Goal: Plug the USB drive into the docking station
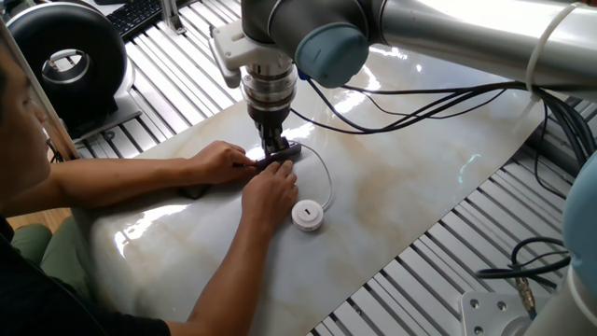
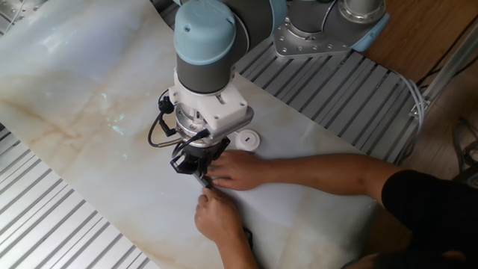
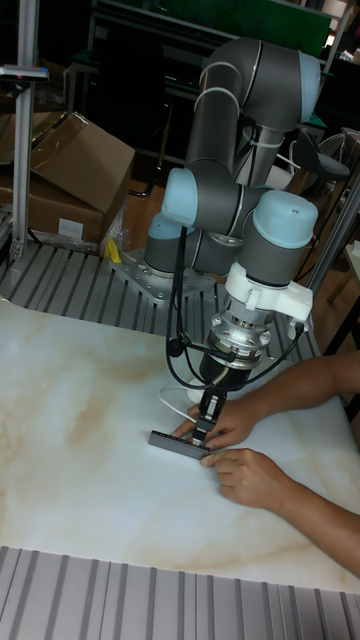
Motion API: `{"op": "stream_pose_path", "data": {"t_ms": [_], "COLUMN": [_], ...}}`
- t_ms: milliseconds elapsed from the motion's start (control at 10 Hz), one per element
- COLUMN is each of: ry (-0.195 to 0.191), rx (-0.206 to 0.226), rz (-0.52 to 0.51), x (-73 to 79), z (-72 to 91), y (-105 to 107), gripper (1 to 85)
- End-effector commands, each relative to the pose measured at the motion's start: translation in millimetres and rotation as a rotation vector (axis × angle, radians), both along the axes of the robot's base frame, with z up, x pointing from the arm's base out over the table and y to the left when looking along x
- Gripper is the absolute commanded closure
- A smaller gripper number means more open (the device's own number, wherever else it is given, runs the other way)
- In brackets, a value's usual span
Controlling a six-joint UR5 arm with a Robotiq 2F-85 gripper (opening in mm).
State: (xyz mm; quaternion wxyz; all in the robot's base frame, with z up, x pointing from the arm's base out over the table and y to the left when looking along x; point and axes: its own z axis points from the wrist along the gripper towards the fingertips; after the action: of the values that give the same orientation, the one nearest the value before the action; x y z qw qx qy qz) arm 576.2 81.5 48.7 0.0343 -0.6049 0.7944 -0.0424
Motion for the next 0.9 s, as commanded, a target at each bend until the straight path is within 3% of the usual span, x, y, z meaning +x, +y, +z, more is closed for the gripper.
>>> {"op": "stream_pose_path", "data": {"t_ms": [0, 800], "ry": [-0.001, -0.010], "rx": [0.015, 0.010], "rz": [-0.009, -0.015], "x": [1.6, 5.1], "z": [1.1, -4.7], "y": [1.4, 2.9], "gripper": [84.3, 84.3]}}
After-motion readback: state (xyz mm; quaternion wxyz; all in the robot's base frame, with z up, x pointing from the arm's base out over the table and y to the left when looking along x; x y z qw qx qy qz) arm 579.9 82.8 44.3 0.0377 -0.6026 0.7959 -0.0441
